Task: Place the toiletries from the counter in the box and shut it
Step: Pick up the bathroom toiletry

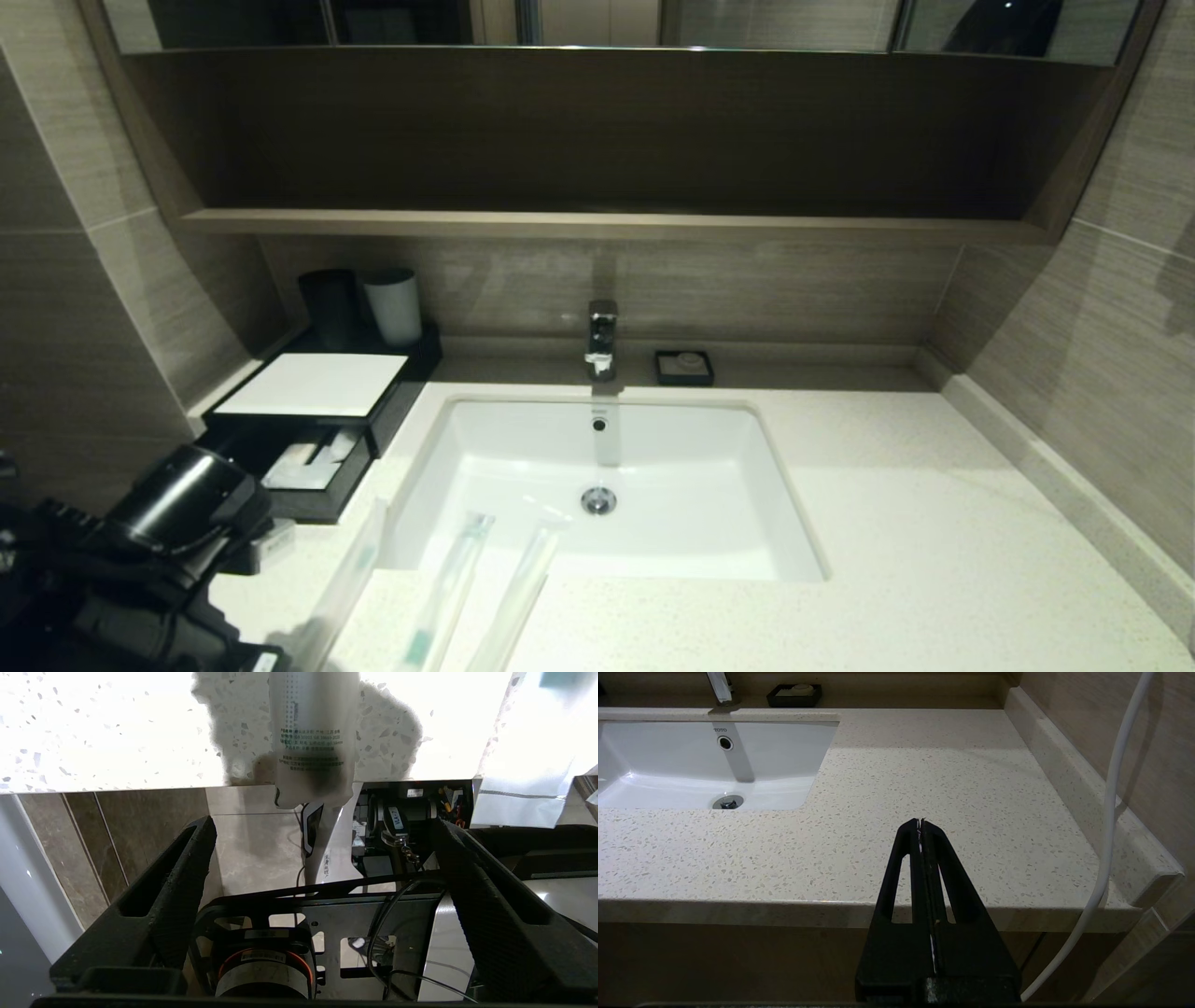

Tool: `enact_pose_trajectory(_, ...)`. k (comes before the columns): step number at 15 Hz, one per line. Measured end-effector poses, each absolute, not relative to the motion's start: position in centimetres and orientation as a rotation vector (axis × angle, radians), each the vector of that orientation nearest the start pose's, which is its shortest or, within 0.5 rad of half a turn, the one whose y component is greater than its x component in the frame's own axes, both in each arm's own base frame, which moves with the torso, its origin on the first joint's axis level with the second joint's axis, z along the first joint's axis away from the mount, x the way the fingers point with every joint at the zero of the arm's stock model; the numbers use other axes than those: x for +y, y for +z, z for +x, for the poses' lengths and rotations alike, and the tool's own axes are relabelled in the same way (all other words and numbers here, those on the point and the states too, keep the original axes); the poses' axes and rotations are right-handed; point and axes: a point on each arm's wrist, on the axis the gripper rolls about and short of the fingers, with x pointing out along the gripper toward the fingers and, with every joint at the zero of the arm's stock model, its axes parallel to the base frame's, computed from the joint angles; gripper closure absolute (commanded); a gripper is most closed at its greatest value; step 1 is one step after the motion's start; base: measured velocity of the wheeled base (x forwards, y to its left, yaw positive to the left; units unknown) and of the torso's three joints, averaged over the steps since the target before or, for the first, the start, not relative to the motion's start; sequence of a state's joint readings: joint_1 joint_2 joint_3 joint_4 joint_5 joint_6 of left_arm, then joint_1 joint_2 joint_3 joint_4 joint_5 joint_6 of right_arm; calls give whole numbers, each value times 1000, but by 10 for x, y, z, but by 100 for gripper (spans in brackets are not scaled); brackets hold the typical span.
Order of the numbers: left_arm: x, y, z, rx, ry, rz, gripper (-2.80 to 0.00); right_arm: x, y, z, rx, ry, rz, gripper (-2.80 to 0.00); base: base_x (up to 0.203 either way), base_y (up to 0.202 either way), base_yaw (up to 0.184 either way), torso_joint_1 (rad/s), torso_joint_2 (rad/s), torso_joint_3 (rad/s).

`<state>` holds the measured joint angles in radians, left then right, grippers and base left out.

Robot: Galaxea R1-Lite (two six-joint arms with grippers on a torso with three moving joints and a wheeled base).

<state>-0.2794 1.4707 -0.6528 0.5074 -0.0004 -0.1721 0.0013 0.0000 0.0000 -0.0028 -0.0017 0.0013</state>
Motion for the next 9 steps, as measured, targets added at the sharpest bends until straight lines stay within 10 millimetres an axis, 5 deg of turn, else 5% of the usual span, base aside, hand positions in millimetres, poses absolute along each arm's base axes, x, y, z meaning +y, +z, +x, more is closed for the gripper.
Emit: enact_pose_trajectory(9,-50,114,174,1339,-116,44,-280,0,76,-23,-3,0,2,0,0,0,0,0,0,0)
